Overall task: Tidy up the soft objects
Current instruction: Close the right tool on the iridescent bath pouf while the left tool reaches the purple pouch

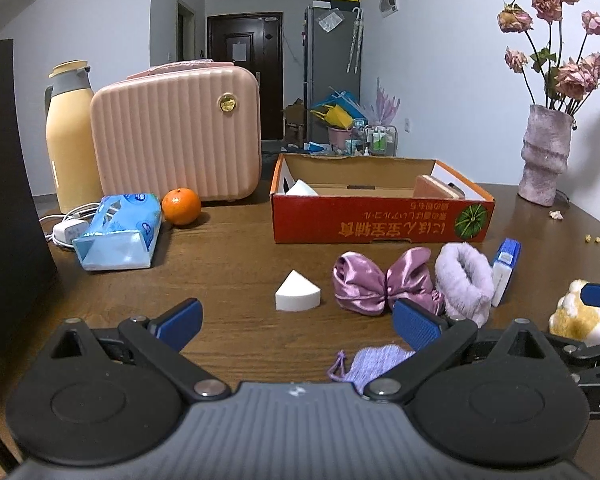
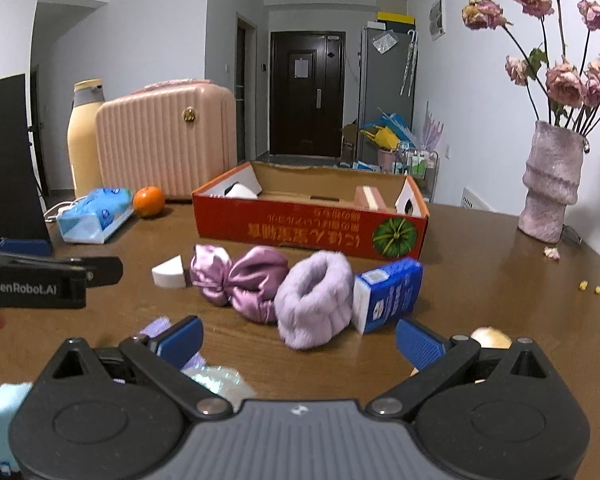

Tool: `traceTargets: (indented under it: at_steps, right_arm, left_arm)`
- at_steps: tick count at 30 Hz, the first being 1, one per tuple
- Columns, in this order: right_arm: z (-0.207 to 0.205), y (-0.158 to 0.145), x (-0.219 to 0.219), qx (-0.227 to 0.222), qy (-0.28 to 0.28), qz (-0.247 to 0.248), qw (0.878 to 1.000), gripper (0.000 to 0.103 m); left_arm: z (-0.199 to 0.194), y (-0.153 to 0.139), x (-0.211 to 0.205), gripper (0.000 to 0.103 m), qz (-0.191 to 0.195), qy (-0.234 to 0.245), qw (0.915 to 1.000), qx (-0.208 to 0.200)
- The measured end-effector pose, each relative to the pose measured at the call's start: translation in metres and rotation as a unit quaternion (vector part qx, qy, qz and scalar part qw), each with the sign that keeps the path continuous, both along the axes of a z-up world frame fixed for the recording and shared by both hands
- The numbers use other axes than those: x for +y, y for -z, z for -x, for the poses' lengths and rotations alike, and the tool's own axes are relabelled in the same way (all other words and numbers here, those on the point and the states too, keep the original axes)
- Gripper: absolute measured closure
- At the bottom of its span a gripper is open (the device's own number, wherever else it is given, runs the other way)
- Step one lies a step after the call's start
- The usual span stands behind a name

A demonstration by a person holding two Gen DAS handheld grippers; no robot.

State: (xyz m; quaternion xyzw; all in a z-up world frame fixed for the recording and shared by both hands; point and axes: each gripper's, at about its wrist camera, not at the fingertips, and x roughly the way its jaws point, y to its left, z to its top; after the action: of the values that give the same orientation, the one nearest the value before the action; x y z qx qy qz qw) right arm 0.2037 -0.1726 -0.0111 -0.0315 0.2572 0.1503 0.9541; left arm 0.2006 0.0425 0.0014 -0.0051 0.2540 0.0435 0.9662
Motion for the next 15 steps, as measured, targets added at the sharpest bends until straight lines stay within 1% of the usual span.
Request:
traceTargets:
  at_steps: [8,15]
  right_arm:
    - [0.008,0.019,0.009,0.021,-0.004,-0.003,1.0,0.0]
    - [0.003,0.038,0.017,0.042,-0.011,-0.011,0.999,0.0]
  left_arm:
    - [0.008,0.01,0.012,0.0,-0.001,0.013,0.9998,0.012]
    - [0.006,0.016,0.018,0.0,0.008,0.02,0.9994,0.027]
